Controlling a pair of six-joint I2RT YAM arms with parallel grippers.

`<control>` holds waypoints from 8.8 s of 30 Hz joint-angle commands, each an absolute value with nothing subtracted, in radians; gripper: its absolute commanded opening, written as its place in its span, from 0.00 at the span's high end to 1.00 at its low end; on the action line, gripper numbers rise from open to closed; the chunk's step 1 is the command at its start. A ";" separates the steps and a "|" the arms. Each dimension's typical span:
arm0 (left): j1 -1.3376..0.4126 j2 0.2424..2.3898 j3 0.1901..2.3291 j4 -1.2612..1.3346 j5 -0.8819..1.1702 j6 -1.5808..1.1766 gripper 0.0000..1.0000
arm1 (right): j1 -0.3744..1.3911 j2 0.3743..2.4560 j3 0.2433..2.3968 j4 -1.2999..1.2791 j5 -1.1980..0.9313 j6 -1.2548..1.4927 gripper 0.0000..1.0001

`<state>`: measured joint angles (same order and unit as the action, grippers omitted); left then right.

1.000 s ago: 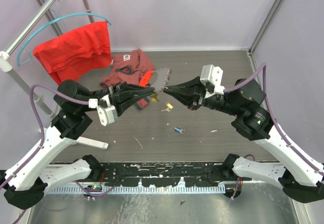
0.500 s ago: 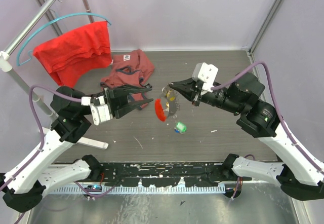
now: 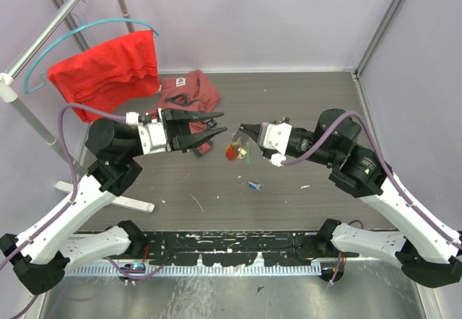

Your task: Put the keys on the keyring

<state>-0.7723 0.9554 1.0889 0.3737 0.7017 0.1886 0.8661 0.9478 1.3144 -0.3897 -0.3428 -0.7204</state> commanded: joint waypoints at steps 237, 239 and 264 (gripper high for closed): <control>-0.855 1.121 1.382 -0.459 0.686 0.628 1.00 | 0.865 0.973 1.354 -0.552 -0.479 -0.783 0.89; -0.855 1.123 1.388 -0.468 0.688 0.632 1.00 | 0.864 0.974 1.355 -0.549 -0.471 -0.782 0.89; -0.855 0.981 1.213 -0.042 0.640 0.408 0.77 | 0.865 0.839 1.202 -0.169 -0.500 -0.629 0.99</control>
<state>-0.8547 1.0172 1.2518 -0.1837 0.6514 0.4686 0.8627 0.8726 1.2259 -0.3523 -0.4843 -0.6884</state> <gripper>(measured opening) 0.227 0.040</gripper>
